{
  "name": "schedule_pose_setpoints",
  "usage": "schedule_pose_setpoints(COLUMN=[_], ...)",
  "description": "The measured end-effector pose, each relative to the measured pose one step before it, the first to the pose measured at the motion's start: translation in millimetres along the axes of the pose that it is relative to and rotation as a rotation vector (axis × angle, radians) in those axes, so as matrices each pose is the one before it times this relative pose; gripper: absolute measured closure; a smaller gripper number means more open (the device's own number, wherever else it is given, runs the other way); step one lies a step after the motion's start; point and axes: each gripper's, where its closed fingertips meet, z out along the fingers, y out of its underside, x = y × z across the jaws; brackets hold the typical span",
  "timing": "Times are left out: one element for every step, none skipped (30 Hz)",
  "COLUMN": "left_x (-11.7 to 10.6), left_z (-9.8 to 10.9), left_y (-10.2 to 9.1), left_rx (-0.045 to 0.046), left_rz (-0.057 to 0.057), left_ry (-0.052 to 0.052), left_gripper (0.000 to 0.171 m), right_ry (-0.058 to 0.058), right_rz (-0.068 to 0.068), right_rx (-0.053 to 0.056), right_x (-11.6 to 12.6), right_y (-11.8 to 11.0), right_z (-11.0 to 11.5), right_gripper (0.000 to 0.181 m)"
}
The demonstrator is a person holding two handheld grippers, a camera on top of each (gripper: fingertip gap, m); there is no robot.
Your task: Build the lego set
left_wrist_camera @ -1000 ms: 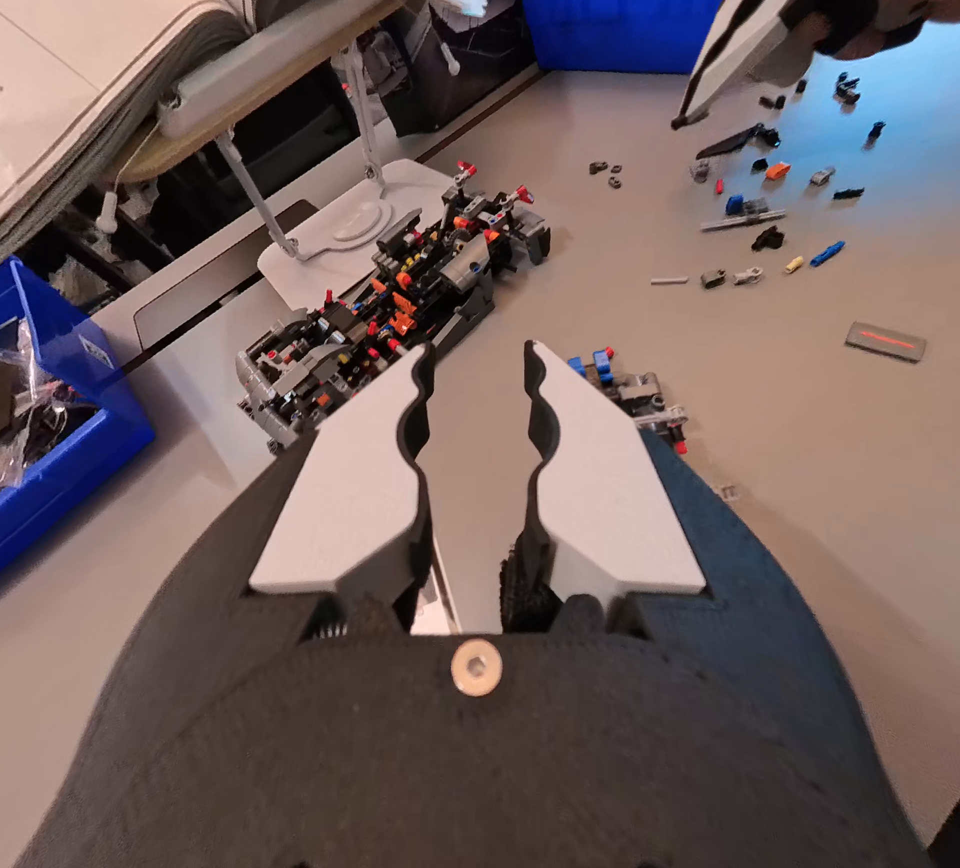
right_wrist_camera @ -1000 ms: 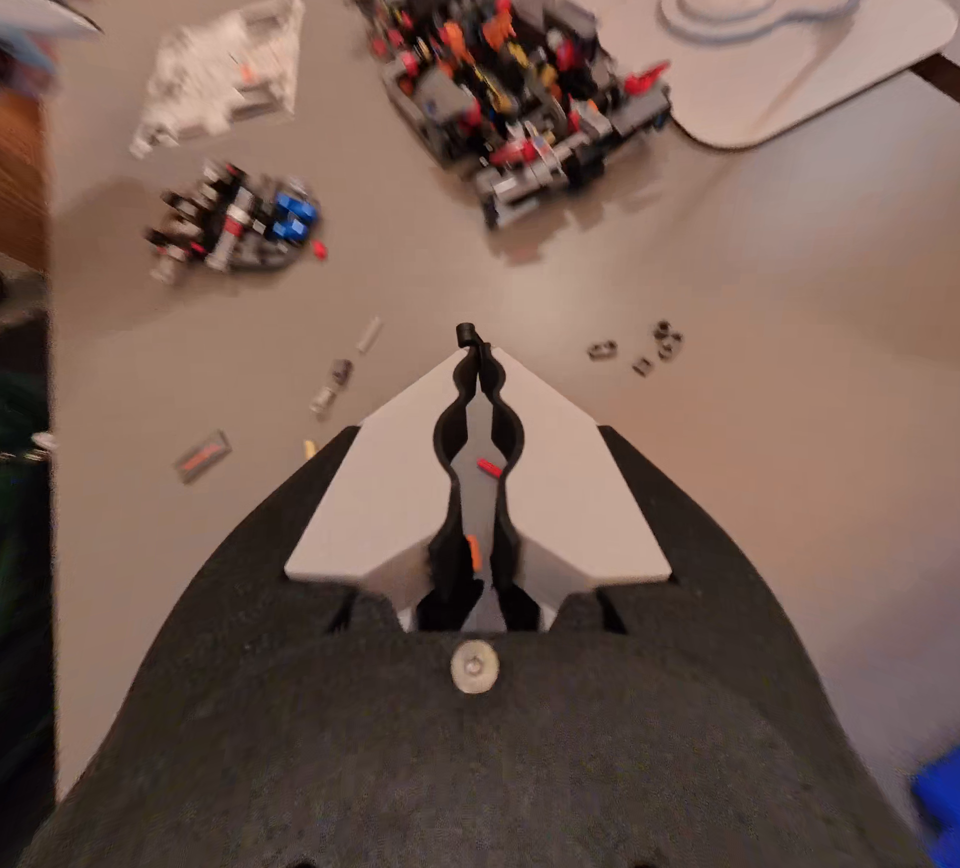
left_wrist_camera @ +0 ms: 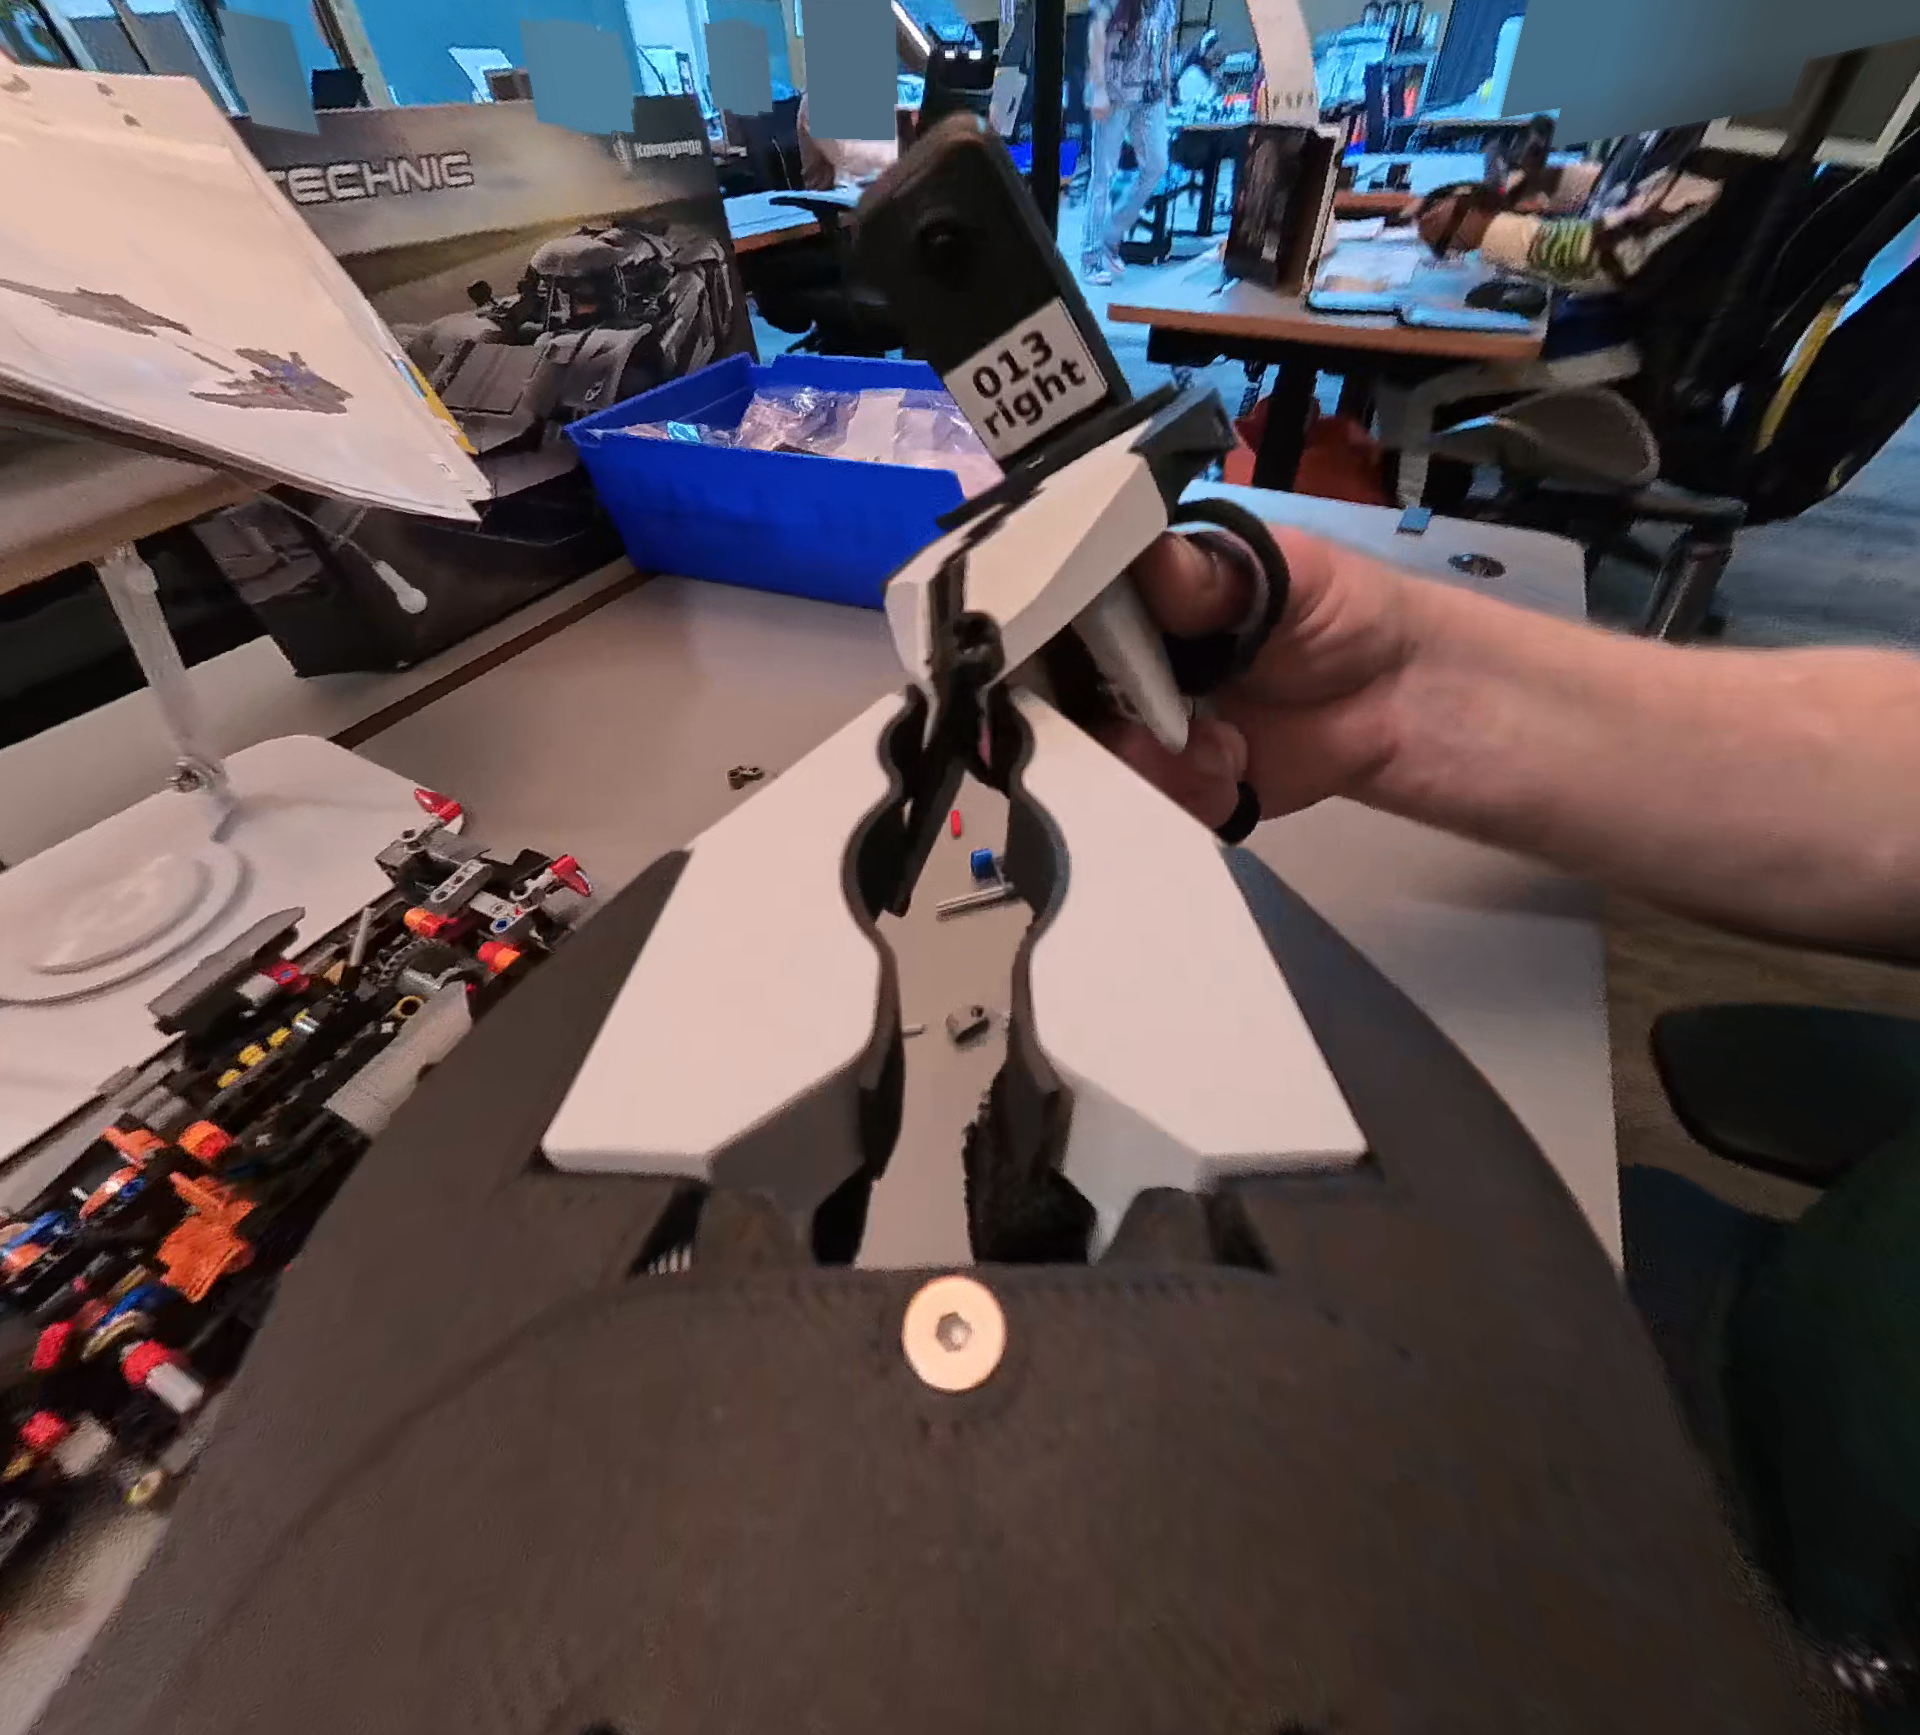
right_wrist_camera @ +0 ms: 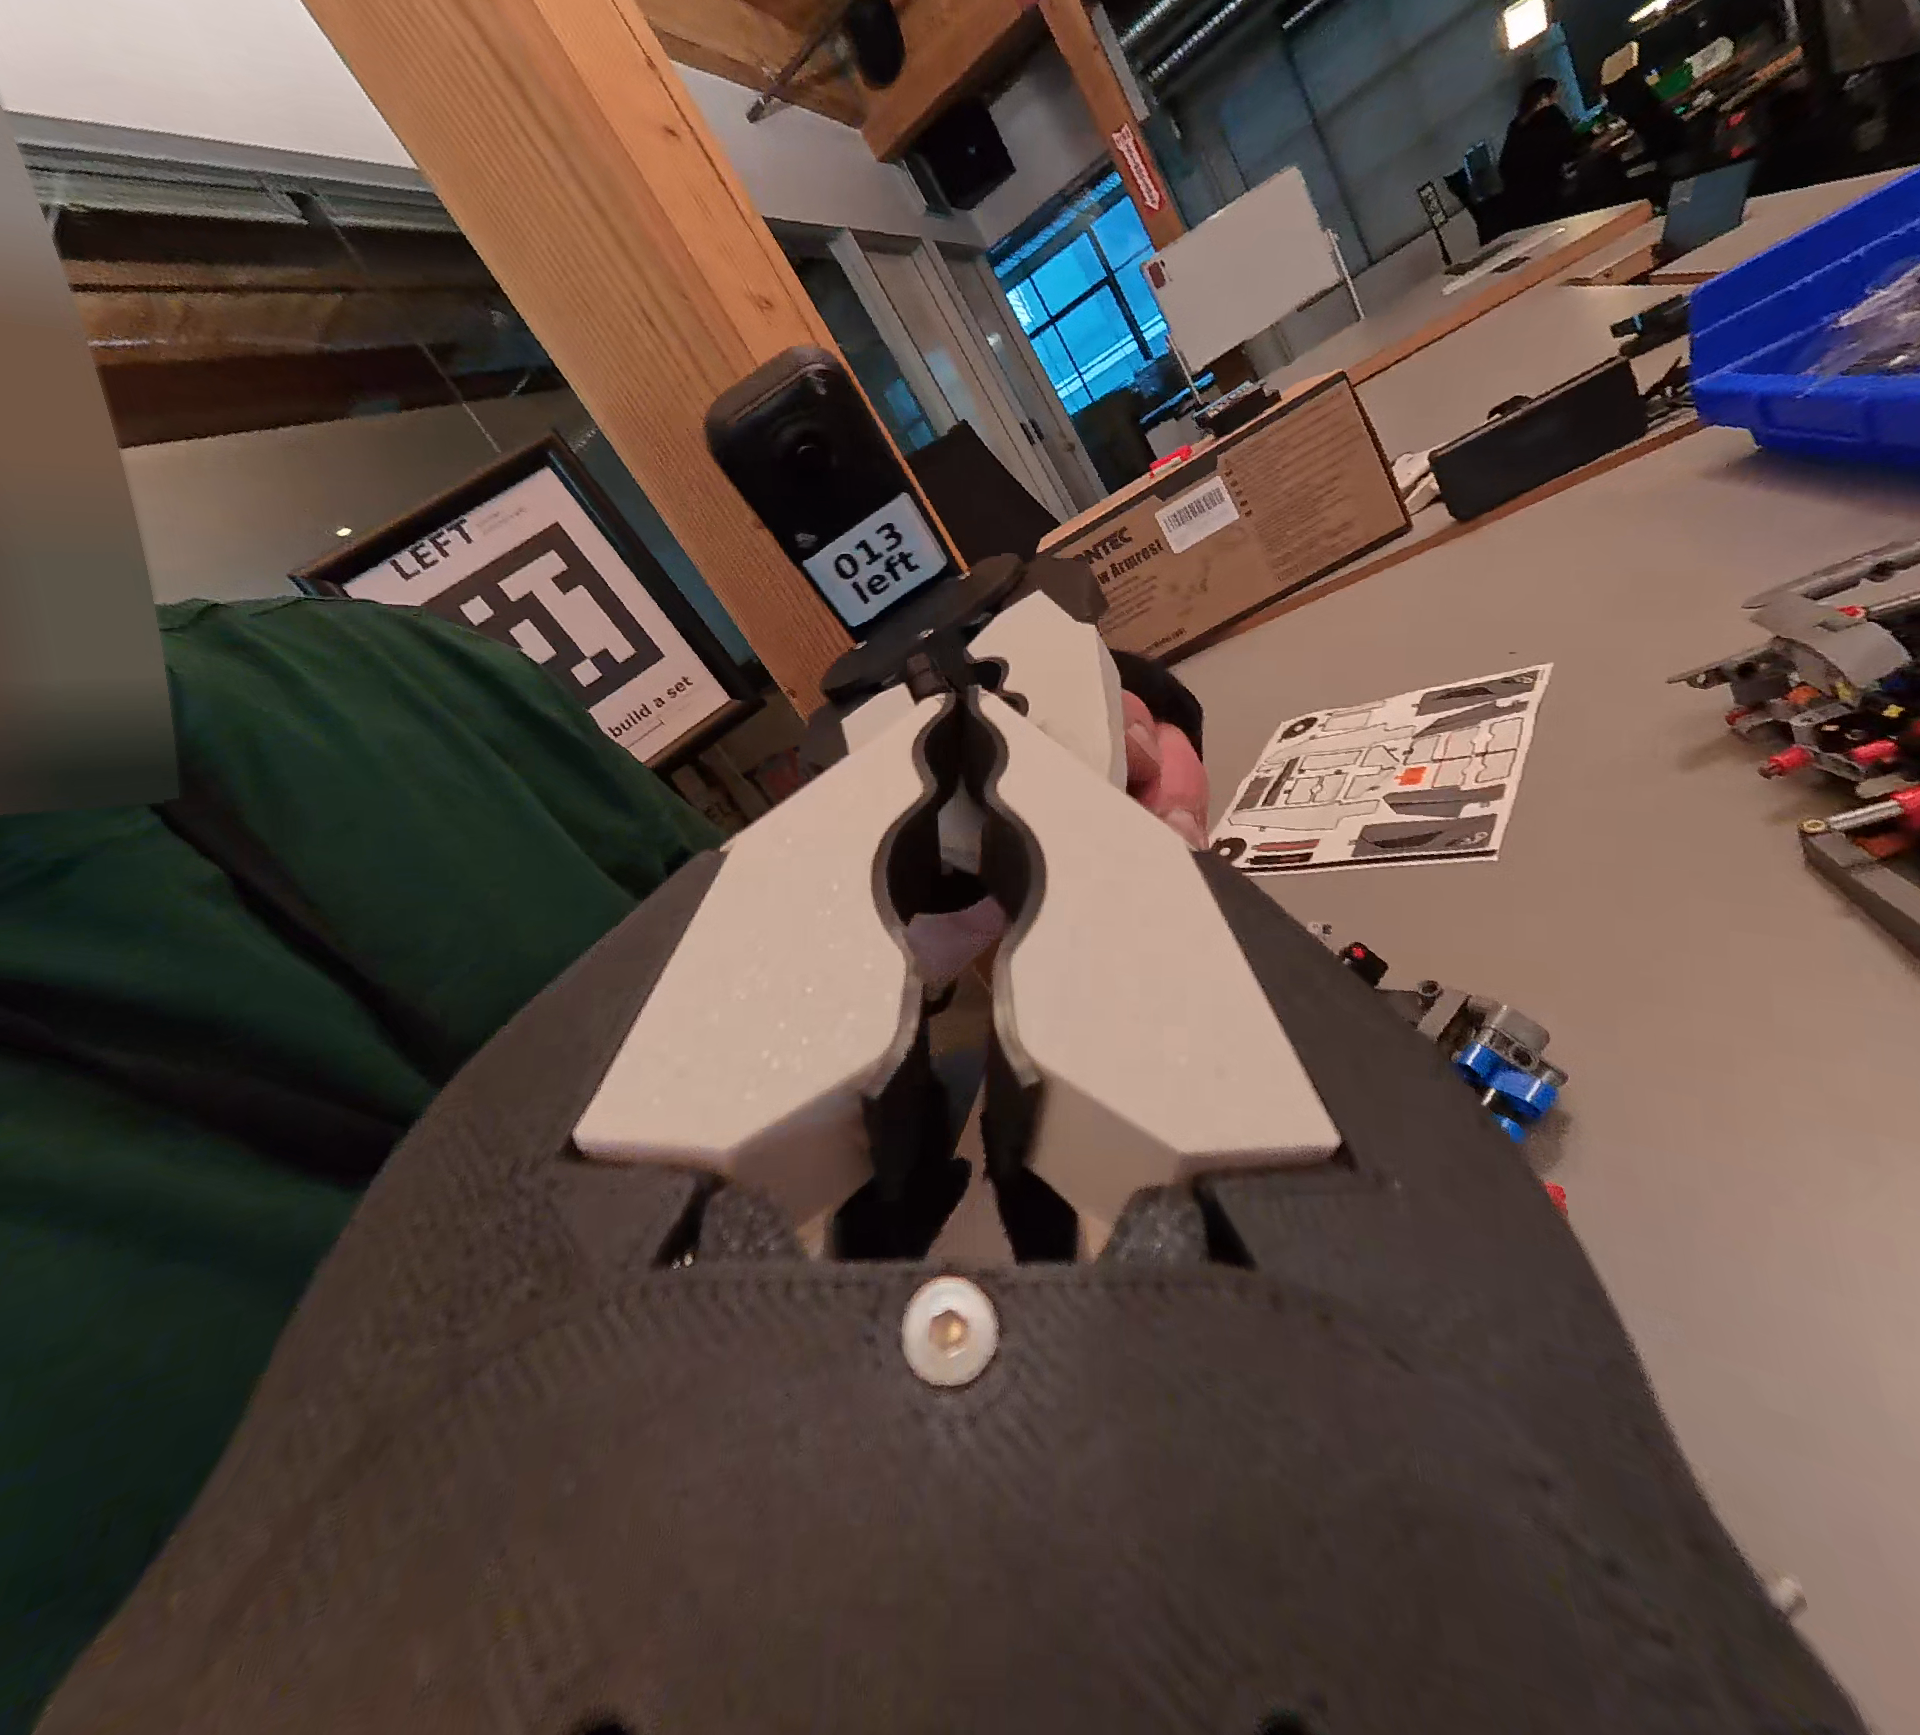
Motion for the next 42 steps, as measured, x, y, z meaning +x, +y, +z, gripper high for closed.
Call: schedule_pose_setpoints(left_x=[-2.33, -2.35, -1.65, -1.78, -2.35, -2.41, -2.13, -1.6, -2.1, -2.87, -1.97, -1.04, -1.75, -0.69, -0.01, -1.05, -1.63, -0.59, -0.52, -1.22, -1.36, -1.98, -1.83, -2.59, -1.97, -0.45, 0.82, -0.69, -0.27, 0.26, -0.73, -3.34, -4.02, -3.65, -4.6, -6.31, -7.32, -8.39, -8.54, -6.68, -4.85, -3.81], left_z=[-0.27, -0.09, 0.22, 0.26, 0.39, 0.6, 0.6, 0.4, 0.2, 0.04, 0.17, 0.18, 0.13, 0.11, 0.2, -0.09, -0.17, 0.19, 0.18, -0.2, -1.45, -2.13, -1.93, -1.45, -0.68, 0.4, 0.85, 0.23, 0.12, 0.92, 1.01, -0.76, -2.94, -4.82, -6.71, -7.95, -8.34, -8.21, -7.72, -6.72, -5.94, -5.23], left_y=[-0.68, -0.32, 0.17, 0.67, 0.67, 0.9, 1.14, 0.37, -0.12, -0.27, 0.44, 0.29, -0.42, -0.37, -0.27, -1.35, -0.74, -0.15, -0.12, 0.5, -0.02, 0.03, 0.64, -0.07, -0.84, 0.07, -0.09, -2.32, -1.98, 1.16, 3.58, 2.11, -0.68, -1.41, -1.71, -0.56, 2.36, 5.39, 7.27, 8.44, 9.33, 10.27], left_rx=[0.00944, 0.00745, 0.00223, -0.0033, -0.00559, -0.00903, -0.0133, -0.00736, -0.00264, -0.00126, -0.0062, -0.0036, 0.0027, 0.00222, 0.00026, 0.00745, 0.00425, 0.00013, 0.00078, -0.00407, -0.00228, -0.00216, -0.00523, 0.00099, 0.00629, -0.00004, 0.0002, 0.01407, 0.01273, -0.00651, -0.02324, -0.01397, 0.00371, 0.00457, 0.00275, -0.00546, -0.02088, -0.03399, -0.03885, -0.03859, -0.03802, -0.03831], left_rz=[-0.0176, -0.0179, -0.0143, -0.0072, 0.0034, 0.0049, -0.003, -0.0028, -0.0002, -0.0014, -0.0044, -0.0064, -0.006, -0.0076, -0.0113, -0.0089, -0.0082, -0.0058, -0.0044, 0.0002, 0.007, 0.0054, -0.0017, -0.0065, -0.004, -0.0033, -0.0023, -0.0043, -0.0031, -0.0054, -0.0013, 0.0054, -0.0012, -0.0084, -0.0047, 0.0002, 0.006, 0.0129, 0.0125, 0.0099, 0.01, 0.0083], left_ry=[0.0038, 0.0031, 0.0057, 0.0017, -0.0061, -0.0089, -0.0034, 0.0013, -0.0038, -0.0116, -0.0041, 0.0021, -0.0026, 0.0035, 0.0088, 0.0003, -0.004, 0.0032, 0.0029, -0.0035, -0.0056, -0.0064, -0.0018, -0.0052, -0.0041, 0.002, 0.0084, -0.0028, 0.0037, 0.0137, 0.0104, -0.007, -0.0098, -0.0035, -0.0113, -0.0226, -0.0291, -0.0371, -0.04, -0.0328, -0.0259, -0.0234], left_gripper=[0.166, 0.17, 0.17, 0.171, 0.171, 0.171, 0.171, 0.171, 0.171, 0.171, 0.171, 0.171, 0.171, 0.171, 0.171, 0.171, 0.171, 0.171, 0.171, 0.171, 0.171, 0.171, 0.171, 0.171, 0.163, 0.158, 0.16, 0.168, 0.171, 0.171, 0.171, 0.171, 0.171, 0.171, 0.171, 0.171, 0.168, 0.167, 0.164, 0.163, 0.161, 0.16], right_ry=[-0.0077, -0.0032, -0.0008, -0.0007, 0.0014, 0.0054, 0.0034, 0.0025, 0.0094, 0.0103, 0.0077, 0.0096, 0.0091, 0.0047, 0.0061, 0.0082, 0.0005, -0.0036, 0.0011, -0.0001, -0.0052, -0.0044, -0.0018, -0.0028, -0.0059, -0.0067, 0.0011, 0.0107, 0.0141, 0.0174, 0.0272, 0.0299, 0.0358, 0.0476, 0.0449, 0.0403, 0.0581, 0.0714, 0.0653, 0.0605, 0.0514, 0.0338], right_rz=[0.003, 0.0026, 0.0033, 0.0034, 0.002, 0.0003, 0.0009, 0.003, 0.0038, 0.0013, -0.0021, -0.0036, -0.0014, 0.0037, 0.0062, 0.0039, 0.0022, 0.0011, -0.0005, 0.0001, 0.0014, 0.0015, 0.0025, 0.005, 0.0072, 0.008, 0.005, -0.0051, -0.0123, -0.0079, -0.0061, -0.0131, -0.0166, -0.0173, -0.0173, -0.0224, -0.0314, -0.0373, -0.0403, -0.0393, -0.0322, -0.0296], right_rx=[0.0057, 0.0062, 0.0059, 0.0058, 0.006, 0.0042, 0.0028, 0.006, 0.0119, 0.0116, 0.0087, 0.0127, 0.0126, 0.0063, 0.0034, 0.003, 0.0017, 0.0026, 0.0051, 0.0044, 0.004, 0.0077, 0.0115, 0.0098, 0.0074, 0.0082, 0.005, -0.0058, -0.0111, -0.009, -0.0131, -0.0223, -0.0296, -0.0361, -0.0394, -0.043, -0.0535, -0.0612, -0.0649, -0.0699, -0.0666, -0.0586], right_x=[0.49, 1.01, 1.43, 1.66, 1.88, 2.2, 2.07, 2.01, 3.04, 2.92, 2.14, 2.04, 1.9, 1.65, 2.06, 2.06, 0.8, -0.07, 0.33, -0.14, -1.16, -1.16, -0.7, -0.54, -0.62, -0.63, 0.4, 1.06, 0.88, 0.96, 2.54, 3.06, 4.1, 6.16, 5.95, 5.49, 8.41, 10.55, 9.45, 8.5, 6.75, 3.67], right_y=[-0.75, -0.82, -0.86, -0.81, -0.98, -0.84, -0.77, -1.28, -2.17, -2.15, -1.95, -2.46, -2.38, -1.26, -0.78, -0.51, -0.43, -0.55, -1.0, -1.1, -1.33, -1.87, -2.35, -1.9, -1.33, -1.24, -0.92, 0.59, 1.37, 1.21, 1.98, 3.49, 4.75, 5.77, 6.21, 6.57, 7.82, 8.47, 8.32, 8.49, 7.41, 5.79], right_z=[0.28, 0.37, -0.04, -0.23, -0.2, -0.25, -0.34, -0.6, -0.94, -1.05, -0.86, -0.98, -1.0, -0.73, -0.62, -0.56, -0.44, -0.38, -0.52, -0.9, -1.43, -2.04, -2.62, -2.48, -2.04, -1.47, -1.19, -0.75, -0.68, -0.93, -1.44, -1.85, -2.42, -2.71, -2.16, -1.49, -0.7, 0.23, 1.81, 3.37, 5.01, 6.4], right_gripper=[0.181, 0.181, 0.181, 0.181, 0.181, 0.181, 0.181, 0.181, 0.181, 0.181, 0.181, 0.181, 0.181, 0.181, 0.181, 0.181, 0.181, 0.181, 0.181, 0.181, 0.181, 0.181, 0.181, 0.181, 0.181, 0.181, 0.181, 0.181, 0.181, 0.181, 0.181, 0.181, 0.181, 0.181, 0.181, 0.181, 0.181, 0.18, 0.175, 0.17, 0.164, 0.161])
